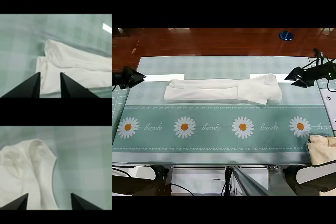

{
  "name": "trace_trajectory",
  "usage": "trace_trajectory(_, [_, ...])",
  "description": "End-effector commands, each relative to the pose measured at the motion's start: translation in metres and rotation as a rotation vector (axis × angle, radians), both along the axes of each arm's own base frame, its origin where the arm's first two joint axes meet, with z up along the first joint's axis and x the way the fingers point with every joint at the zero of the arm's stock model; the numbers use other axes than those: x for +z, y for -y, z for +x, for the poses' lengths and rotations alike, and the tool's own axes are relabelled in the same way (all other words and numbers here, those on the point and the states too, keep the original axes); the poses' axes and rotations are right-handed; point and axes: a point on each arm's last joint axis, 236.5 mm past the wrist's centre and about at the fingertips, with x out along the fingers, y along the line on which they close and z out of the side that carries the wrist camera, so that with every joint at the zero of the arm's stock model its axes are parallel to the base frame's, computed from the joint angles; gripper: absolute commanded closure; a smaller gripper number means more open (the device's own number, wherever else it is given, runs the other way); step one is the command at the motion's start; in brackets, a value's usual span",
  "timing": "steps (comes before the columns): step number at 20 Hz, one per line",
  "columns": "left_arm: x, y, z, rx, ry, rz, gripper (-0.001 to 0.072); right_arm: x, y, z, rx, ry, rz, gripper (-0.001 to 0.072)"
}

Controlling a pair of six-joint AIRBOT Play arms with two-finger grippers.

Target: Fold the shirts.

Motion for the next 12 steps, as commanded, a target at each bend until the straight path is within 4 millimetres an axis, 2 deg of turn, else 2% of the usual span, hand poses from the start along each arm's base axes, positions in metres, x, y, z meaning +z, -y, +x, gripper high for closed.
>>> trace_trajectory(1, [0.006,0.013,-0.002,-0.03,-0.009,0.008,0.0407,-0.023,-0.016,-0.014,0.028,-0.102,0.133,0.0111])
trace_trajectory(7, [0.006,0.032,0.0,-0.071,-0.011,0.007,0.0407,-0.047,-0.049,-0.008,-0.01,-0.167,0.307,0.0113])
trace_trajectory(12, [0.006,0.038,-0.003,-0.091,-0.018,-0.001,0.0406,-0.068,-0.1,-0.003,0.056,-0.189,0.308,0.0139])
